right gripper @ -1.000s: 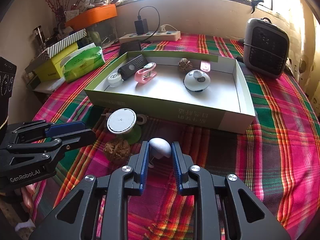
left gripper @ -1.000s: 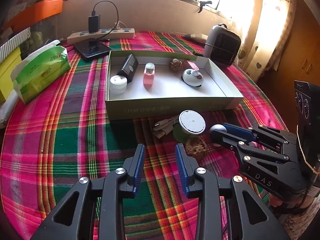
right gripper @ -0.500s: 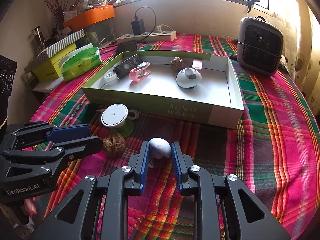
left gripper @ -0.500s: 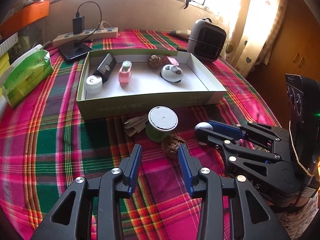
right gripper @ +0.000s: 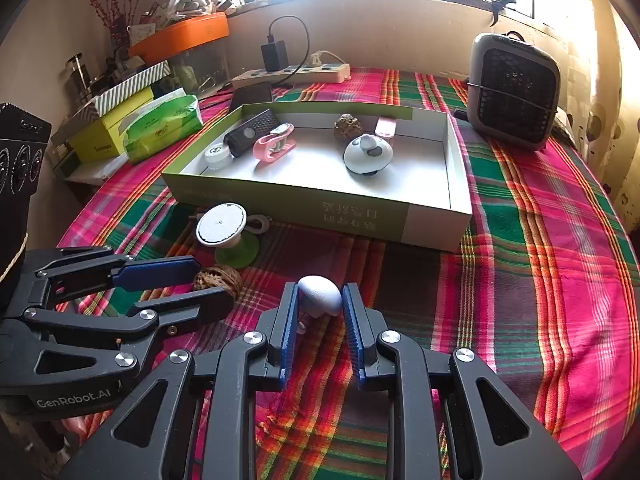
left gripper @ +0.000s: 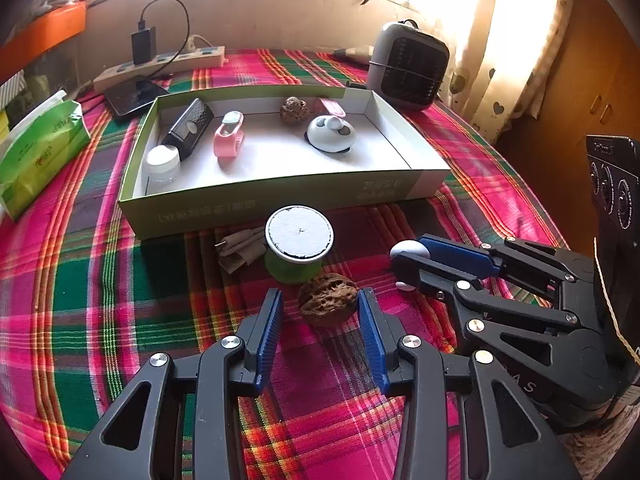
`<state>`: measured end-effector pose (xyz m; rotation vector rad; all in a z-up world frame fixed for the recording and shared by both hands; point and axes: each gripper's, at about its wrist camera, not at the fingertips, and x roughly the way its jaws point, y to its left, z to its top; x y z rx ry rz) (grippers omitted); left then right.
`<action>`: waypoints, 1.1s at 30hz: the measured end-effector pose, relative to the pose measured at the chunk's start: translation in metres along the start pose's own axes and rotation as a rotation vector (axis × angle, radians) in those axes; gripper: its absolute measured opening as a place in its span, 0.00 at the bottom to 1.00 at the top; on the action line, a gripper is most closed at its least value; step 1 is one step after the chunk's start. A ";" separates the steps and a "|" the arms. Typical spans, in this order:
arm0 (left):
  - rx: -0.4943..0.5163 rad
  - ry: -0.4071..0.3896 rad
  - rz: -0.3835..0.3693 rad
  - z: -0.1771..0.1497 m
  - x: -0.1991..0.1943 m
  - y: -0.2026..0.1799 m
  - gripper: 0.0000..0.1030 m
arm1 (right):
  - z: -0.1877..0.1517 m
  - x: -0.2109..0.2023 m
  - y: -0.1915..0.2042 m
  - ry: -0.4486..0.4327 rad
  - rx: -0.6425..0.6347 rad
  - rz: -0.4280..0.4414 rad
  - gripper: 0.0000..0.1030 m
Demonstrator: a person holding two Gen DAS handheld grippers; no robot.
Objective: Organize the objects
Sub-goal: 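Close the left gripper on the walnut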
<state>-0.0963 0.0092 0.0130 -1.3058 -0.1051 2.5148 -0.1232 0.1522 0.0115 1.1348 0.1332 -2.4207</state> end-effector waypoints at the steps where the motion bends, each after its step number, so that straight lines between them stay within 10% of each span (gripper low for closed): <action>1: 0.000 0.001 0.003 0.000 0.001 0.000 0.36 | 0.000 0.000 0.000 0.000 0.001 0.001 0.23; 33: -0.007 -0.010 0.036 0.000 0.002 0.001 0.28 | 0.000 -0.001 0.000 0.000 -0.003 0.000 0.23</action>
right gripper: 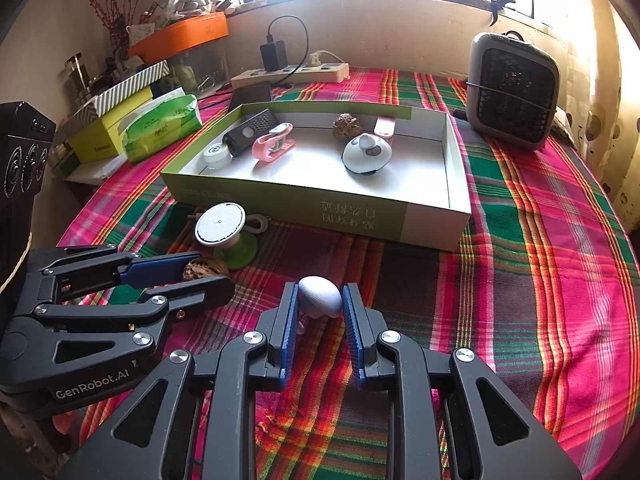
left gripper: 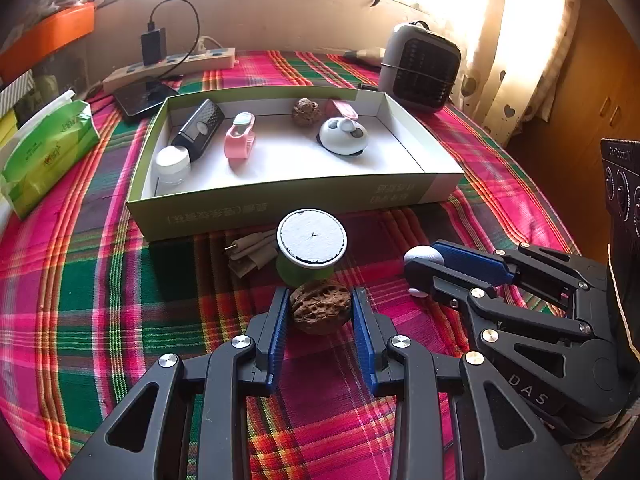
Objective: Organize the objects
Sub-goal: 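Close the left gripper on the walnut, then lift the walnut and mushroom piece and carry them toward the tray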
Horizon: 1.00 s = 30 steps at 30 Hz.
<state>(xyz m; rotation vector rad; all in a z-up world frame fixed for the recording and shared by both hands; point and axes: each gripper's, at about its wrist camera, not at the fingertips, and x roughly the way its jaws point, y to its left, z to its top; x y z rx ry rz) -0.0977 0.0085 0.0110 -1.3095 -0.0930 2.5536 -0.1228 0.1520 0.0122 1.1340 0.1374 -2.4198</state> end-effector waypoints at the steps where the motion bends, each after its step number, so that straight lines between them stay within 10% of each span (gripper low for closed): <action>1: -0.001 -0.001 -0.001 0.000 0.000 0.000 0.28 | 0.000 0.000 0.000 0.000 -0.001 0.000 0.23; 30: 0.030 -0.047 0.003 0.001 -0.018 -0.004 0.28 | 0.002 -0.011 0.003 -0.029 0.001 -0.028 0.23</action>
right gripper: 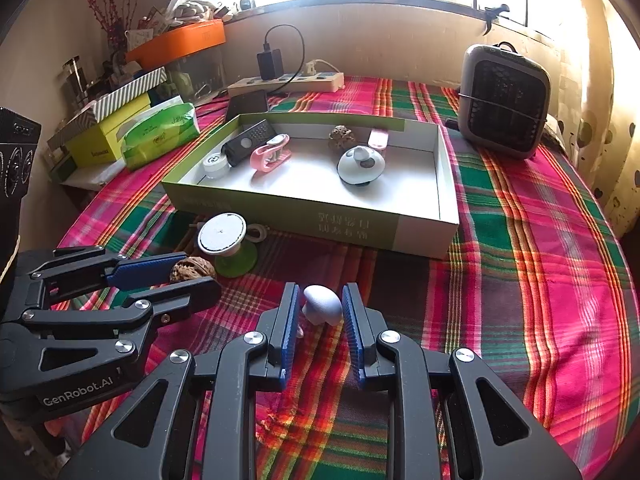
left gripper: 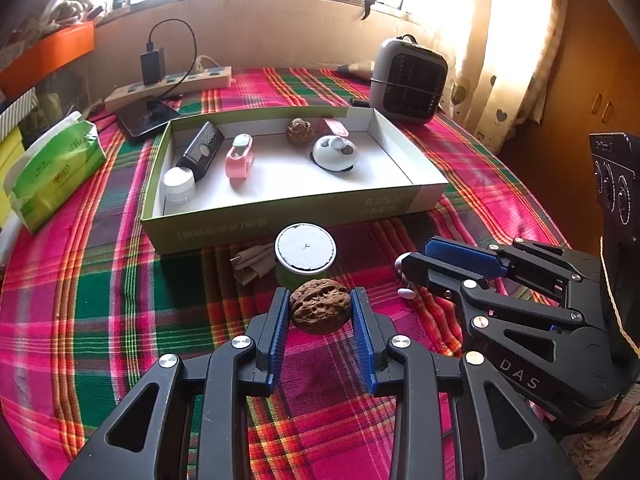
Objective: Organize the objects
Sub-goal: 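Lift the walnut and mushroom piece and carry them toward the tray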
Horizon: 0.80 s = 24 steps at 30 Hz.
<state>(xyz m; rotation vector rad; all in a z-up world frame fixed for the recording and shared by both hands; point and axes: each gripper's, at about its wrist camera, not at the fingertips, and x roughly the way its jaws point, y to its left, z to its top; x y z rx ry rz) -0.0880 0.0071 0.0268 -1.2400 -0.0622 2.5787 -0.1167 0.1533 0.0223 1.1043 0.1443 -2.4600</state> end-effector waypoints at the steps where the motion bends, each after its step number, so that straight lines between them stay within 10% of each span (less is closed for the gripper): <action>1: 0.000 -0.003 -0.002 0.001 -0.002 0.000 0.28 | 0.000 -0.001 0.000 -0.002 0.001 0.000 0.23; 20: -0.004 -0.038 -0.005 0.009 -0.013 0.003 0.28 | 0.002 -0.001 -0.004 0.005 0.013 0.029 0.23; 24: -0.005 -0.036 -0.004 0.010 -0.013 0.004 0.28 | 0.002 0.005 -0.005 0.025 0.034 0.022 0.37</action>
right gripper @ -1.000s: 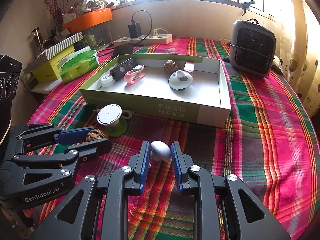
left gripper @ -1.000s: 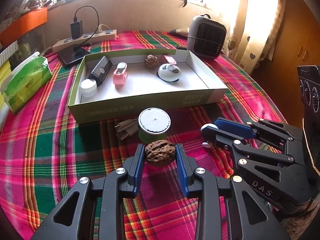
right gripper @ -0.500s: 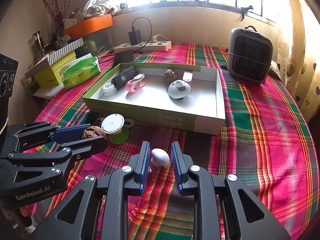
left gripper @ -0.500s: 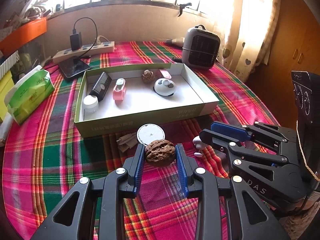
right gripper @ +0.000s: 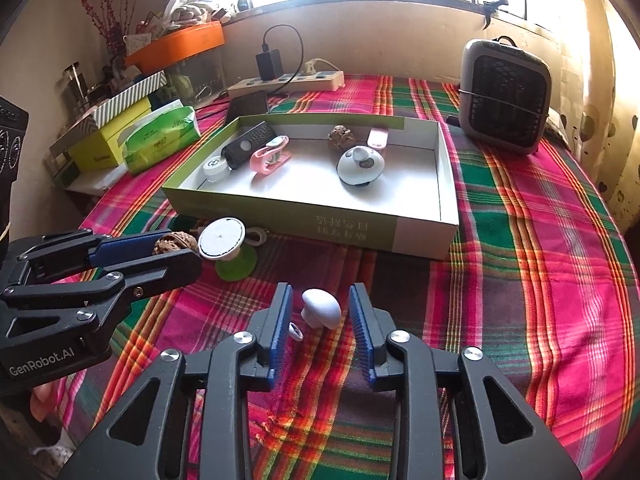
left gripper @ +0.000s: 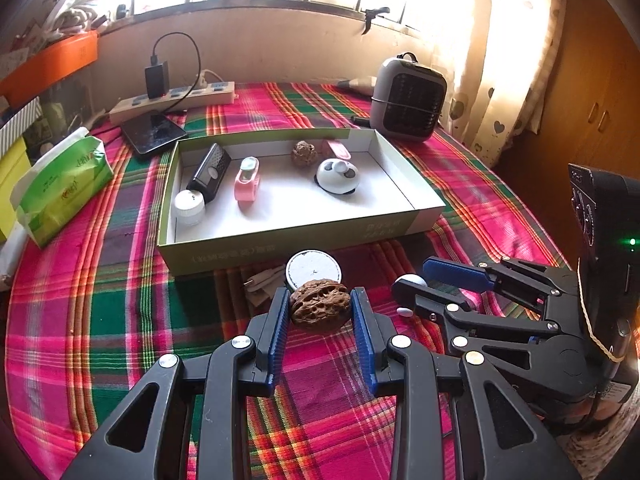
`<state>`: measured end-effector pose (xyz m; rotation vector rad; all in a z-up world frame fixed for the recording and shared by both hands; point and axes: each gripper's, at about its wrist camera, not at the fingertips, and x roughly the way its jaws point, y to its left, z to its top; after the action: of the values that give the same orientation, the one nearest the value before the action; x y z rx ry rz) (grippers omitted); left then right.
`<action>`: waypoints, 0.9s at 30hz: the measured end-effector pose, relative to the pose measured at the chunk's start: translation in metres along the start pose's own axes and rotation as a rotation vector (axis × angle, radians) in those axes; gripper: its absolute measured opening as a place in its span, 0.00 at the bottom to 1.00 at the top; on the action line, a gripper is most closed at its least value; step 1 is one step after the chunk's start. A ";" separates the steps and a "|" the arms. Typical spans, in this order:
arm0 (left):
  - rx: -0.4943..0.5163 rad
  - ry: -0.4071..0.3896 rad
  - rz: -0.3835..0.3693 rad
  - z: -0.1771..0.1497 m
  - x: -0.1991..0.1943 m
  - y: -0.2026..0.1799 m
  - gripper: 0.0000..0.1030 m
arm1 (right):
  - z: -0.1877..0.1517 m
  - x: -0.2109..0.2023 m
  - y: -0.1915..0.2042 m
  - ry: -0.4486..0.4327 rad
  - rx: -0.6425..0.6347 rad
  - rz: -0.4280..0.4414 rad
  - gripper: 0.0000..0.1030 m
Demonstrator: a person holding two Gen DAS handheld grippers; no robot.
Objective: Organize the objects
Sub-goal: 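Lift the walnut and mushroom piece and carry them toward the tray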
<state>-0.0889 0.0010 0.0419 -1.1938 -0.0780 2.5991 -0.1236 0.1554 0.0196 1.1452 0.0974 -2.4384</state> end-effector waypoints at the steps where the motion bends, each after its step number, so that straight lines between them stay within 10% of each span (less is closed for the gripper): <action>1: 0.000 0.000 -0.001 0.000 0.000 0.000 0.28 | 0.000 0.001 -0.001 0.003 0.008 0.006 0.37; 27: -0.003 -0.005 0.004 0.004 -0.001 0.001 0.28 | 0.003 -0.002 0.000 -0.008 -0.004 -0.034 0.22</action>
<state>-0.0918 0.0001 0.0447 -1.1892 -0.0816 2.6064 -0.1242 0.1556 0.0229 1.1409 0.1203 -2.4711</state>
